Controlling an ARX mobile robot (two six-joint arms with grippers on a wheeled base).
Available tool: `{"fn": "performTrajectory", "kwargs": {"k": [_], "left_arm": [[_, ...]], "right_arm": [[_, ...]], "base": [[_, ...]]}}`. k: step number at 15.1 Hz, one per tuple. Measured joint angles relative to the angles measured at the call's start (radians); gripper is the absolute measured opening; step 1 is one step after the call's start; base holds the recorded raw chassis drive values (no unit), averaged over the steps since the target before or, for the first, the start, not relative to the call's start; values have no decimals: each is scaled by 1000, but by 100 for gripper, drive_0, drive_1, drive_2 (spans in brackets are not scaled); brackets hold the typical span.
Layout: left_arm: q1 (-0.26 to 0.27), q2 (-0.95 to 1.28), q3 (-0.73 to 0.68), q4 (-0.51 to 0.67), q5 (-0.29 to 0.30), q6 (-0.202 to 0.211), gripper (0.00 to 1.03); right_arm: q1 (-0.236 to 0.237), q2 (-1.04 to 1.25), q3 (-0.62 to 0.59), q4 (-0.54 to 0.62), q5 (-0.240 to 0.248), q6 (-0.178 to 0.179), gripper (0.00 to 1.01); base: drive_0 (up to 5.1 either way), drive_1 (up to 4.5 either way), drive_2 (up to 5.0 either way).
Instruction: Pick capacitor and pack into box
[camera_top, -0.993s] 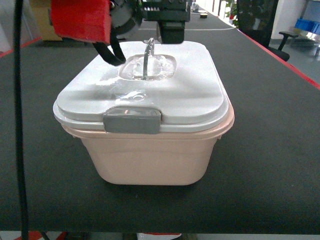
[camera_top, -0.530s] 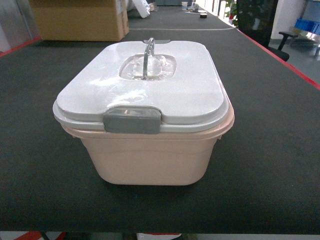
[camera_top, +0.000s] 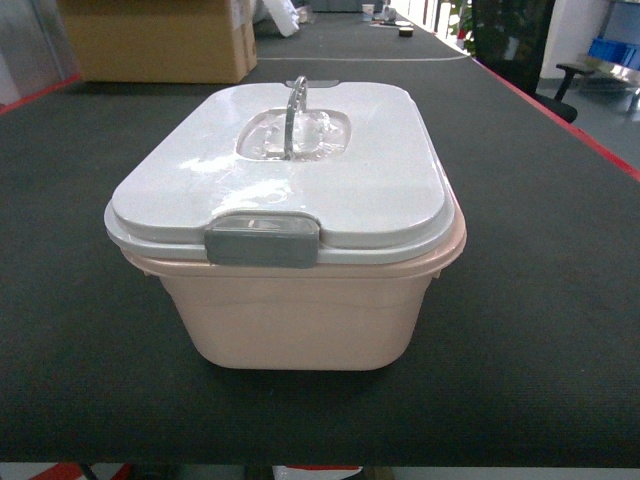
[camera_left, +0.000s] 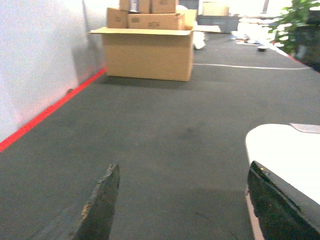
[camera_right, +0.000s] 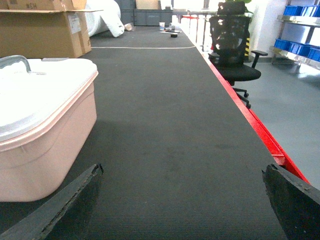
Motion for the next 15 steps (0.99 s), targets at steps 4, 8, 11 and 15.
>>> {"fn": "performTrajectory", "kwargs": {"k": [4,8,11,15], "left_arm": [[30,-127,-220,55,174,1,28],[83,-283,-362,44,216,2,2],[83,-414,-433,-11,216,3,2],[84,-562,-486,-109,216,3,2]], "right_arm": [[0,0,0,0,0,0,98],[0,0,0,0,0,0,98],[0,0,0,0,0,0,98],[0,0,0,0,0,0,98]], "base": [[0,0,0],[0,0,0],[0,0,0],[0,0,0]]}}
